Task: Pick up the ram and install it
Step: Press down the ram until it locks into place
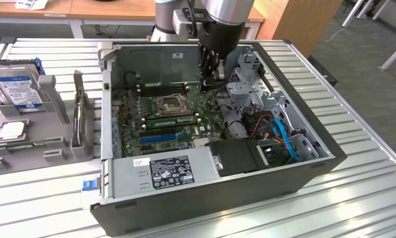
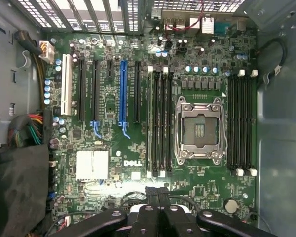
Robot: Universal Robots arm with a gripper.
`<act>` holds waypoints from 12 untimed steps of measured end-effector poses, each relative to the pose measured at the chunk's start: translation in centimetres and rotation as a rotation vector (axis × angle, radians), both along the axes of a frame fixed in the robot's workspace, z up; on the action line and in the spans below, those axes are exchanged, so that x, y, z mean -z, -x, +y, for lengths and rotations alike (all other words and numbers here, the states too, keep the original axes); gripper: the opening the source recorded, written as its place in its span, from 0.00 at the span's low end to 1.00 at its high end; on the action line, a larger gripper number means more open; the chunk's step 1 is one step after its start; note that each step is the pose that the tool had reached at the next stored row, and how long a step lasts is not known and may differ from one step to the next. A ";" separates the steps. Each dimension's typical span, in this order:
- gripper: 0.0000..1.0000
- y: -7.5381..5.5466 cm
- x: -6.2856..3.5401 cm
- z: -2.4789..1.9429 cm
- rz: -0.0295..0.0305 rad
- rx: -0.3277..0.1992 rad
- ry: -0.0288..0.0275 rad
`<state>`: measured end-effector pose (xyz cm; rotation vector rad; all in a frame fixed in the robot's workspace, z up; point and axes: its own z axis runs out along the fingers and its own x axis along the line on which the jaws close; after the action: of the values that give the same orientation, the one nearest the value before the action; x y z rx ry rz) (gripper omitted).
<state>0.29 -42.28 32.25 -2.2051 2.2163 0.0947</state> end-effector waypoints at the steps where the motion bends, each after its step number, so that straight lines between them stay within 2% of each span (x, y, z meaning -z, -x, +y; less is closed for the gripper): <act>1: 0.10 0.0 0.13 0.00 0.0000 0.000 0.0000; 12: 0.10 0.0 1.27 0.00 0.0000 0.000 0.0000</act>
<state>0.29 -42.28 30.97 -2.2051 2.2164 0.0947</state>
